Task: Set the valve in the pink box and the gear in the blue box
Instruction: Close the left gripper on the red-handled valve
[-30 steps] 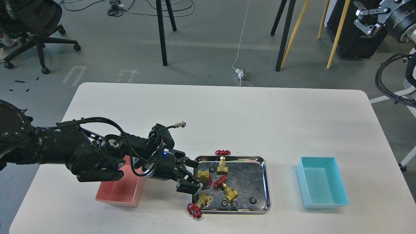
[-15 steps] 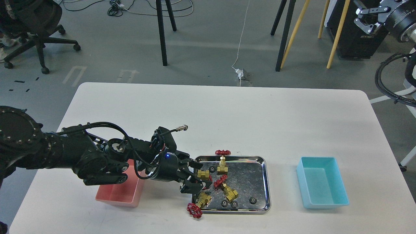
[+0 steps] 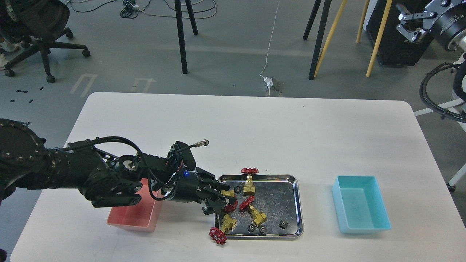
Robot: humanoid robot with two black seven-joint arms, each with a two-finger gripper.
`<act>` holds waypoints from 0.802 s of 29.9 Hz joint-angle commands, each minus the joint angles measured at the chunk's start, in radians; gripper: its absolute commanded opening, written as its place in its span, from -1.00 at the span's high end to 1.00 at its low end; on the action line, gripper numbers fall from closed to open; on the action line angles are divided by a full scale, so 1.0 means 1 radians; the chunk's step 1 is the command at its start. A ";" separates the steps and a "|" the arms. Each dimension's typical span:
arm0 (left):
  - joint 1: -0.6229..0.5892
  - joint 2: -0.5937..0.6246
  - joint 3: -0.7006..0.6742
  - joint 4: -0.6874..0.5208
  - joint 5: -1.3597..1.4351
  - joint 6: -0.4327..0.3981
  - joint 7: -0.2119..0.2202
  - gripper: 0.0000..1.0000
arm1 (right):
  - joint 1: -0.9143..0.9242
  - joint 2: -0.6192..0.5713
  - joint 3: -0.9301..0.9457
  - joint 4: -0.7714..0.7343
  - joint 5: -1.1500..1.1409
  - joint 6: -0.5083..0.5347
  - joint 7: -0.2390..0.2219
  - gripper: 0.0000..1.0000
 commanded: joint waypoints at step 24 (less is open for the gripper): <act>-0.012 0.040 -0.028 -0.016 0.006 0.022 0.000 0.48 | -0.006 -0.001 0.001 0.000 0.000 0.000 0.000 -0.99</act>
